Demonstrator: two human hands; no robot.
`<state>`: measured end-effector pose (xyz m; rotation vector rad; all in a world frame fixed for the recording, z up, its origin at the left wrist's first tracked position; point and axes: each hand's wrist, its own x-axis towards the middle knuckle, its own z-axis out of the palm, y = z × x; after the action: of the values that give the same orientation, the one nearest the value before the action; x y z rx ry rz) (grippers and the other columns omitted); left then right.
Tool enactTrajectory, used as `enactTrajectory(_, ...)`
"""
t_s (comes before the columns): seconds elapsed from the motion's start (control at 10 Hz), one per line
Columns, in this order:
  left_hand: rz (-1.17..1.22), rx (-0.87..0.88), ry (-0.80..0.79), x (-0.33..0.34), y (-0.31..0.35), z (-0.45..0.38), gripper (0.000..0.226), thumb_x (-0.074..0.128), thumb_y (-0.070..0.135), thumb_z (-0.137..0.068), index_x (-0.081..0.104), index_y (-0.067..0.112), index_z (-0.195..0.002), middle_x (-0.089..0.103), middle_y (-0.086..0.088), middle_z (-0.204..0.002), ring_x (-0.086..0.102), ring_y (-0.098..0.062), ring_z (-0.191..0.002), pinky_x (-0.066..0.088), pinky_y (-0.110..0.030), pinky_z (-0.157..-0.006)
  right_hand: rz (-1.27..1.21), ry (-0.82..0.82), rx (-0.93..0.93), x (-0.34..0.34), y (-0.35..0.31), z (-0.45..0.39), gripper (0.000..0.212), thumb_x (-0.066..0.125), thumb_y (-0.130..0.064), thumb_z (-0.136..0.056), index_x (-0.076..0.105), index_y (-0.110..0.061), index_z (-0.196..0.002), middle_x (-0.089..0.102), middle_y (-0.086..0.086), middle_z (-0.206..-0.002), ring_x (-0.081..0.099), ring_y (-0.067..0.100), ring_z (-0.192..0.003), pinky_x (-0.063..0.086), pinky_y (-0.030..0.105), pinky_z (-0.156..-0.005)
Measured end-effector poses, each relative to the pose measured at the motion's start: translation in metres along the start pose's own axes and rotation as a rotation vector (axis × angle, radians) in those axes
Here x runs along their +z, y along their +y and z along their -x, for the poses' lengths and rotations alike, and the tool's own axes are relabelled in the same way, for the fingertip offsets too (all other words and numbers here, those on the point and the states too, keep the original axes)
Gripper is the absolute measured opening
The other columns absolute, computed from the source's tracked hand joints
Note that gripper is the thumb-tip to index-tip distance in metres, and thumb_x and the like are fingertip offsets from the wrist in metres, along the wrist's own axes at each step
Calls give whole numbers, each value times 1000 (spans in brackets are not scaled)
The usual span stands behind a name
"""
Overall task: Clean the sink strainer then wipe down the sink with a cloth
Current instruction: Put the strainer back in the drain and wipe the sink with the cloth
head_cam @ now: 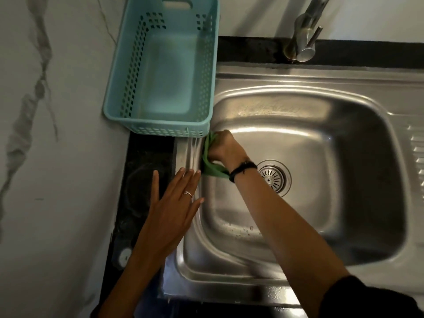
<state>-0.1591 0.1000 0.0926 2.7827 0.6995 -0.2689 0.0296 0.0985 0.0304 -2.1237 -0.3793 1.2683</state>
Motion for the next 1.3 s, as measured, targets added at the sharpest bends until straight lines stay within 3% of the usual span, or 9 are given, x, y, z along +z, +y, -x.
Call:
enactTrajectory(0.1, -72, 35, 103, 0, -1, -4, 64, 10, 45, -98, 55, 8, -126, 63, -9, -125, 55, -27, -121, 5, -48, -111, 55, 99, -2, -23, -24, -9, 51, 55, -16, -89, 38, 0, -135, 49, 17, -134, 49, 32, -122, 42, 37, -96)
enactTrajectory(0.3, -67, 35, 106, -3, 1, -1, 66, 10, 46, -98, 58, 9, -124, 66, -8, -120, 59, -24, -117, 6, -49, -109, -733, 385, 7, -56, -46, 11, 36, 51, -13, -89, 51, 0, -123, 55, 19, -127, 53, 35, -116, 44, 36, -97)
enactTrajectory(0.4, -82, 33, 72, -5, 5, 0, 68, 7, 47, -97, 58, 9, -124, 67, -8, -119, 59, -25, -117, 6, -50, -108, -1129, 356, 54, -74, -33, 26, 31, 27, -16, -97, 54, -7, -84, 57, 12, -82, 54, 26, -77, 46, 26, -90)
enactTrajectory(0.6, 216, -35, 155, -10, 30, -4, 62, 25, 55, -90, 37, 20, -140, 50, -2, -139, 37, -13, -136, -21, -35, -111, -1465, 159, -304, -90, 15, 98, 45, 27, -26, -98, 66, -18, -76, 70, -1, -72, 68, 14, -67, 55, 22, -63)
enactTrajectory(0.8, 1297, -246, 212, -34, 91, -11, 63, 60, 37, -85, 33, 28, -141, 42, 4, -144, 40, -4, -126, 30, -22, -102, -1253, 42, -311, -115, 21, 173, 57, 32, -28, -96, 75, -18, -61, 71, 2, -63, 69, 15, -58, 55, 27, -60)
enactTrajectory(0.9, 1469, -179, 76, -40, 129, -12, 65, 62, 26, -85, 31, 23, -142, 47, 2, -136, 49, -7, -118, 42, -14, -87, -937, -19, -157, -119, 9, 200, 38, 37, -34, -93, 64, -6, -90, 62, 12, -79, 59, 23, -69, 46, 33, -70)
enactTrajectory(1.0, 1654, -262, 96, -37, 149, -10, 25, 51, 11, -90, 57, 11, -114, 67, -7, -102, 64, -16, -89, 50, -24, -79, -856, -36, -139, -132, 20, 226, 34, 43, -35, -93, 63, -7, -93, 65, 10, -80, 61, 23, -69, 51, 31, -64)
enactTrajectory(1.1, 2059, -399, -7, -29, 139, -5, 26, 38, 17, -92, 63, 11, -90, 72, -2, -68, 67, -15, -62, 53, -25, -63, -894, 84, -347, -155, 67, 244, 21, 53, -33, -92, 68, -19, -87, 73, -13, -76, 69, 3, -73, 53, 18, -61)
enactTrajectory(1.3, 2039, -293, -95, -22, 114, 10, 30, 64, 27, -71, 71, 13, -95, 74, -3, -86, 71, -17, -75, 59, -30, -63, -1046, -45, -100, -173, 90, 247, 49, 49, -37, -89, 75, -12, -56, 70, 5, -54, 67, 19, -46, 54, 25, -44)
